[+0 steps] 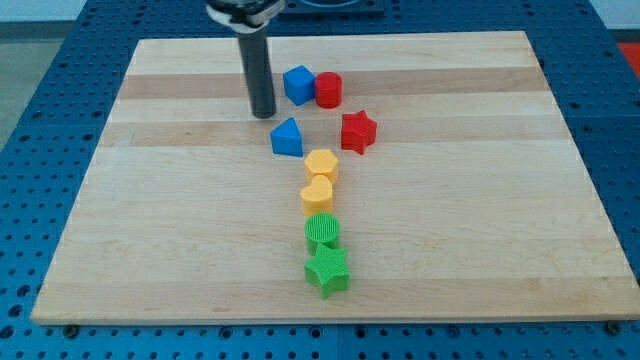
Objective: Push the green blocks to the center of the board
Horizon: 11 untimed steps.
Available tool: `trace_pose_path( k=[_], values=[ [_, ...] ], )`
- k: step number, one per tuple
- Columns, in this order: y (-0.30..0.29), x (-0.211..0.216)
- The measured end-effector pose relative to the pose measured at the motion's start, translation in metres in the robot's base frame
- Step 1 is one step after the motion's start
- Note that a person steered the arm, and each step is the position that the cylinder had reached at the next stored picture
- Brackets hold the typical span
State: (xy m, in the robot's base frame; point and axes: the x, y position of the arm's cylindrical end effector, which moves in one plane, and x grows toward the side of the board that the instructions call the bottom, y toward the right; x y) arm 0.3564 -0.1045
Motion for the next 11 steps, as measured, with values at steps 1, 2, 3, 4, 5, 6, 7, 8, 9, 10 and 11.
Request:
trace_pose_path(
  k=[1,2,3,4,5,6,7,8,9,10,11],
  values=[
    [-0.027,0.031],
    [-0.03,0.114],
    [-0.03,0.224],
    [-0.029,0.261],
    [-0.025,0.262],
    [-0.014,0.263],
    [0.0,0.263],
    [0.009,0.261],
    [0.015,0.262],
    [0.025,0.262],
    [0.029,0.262]
  ],
)
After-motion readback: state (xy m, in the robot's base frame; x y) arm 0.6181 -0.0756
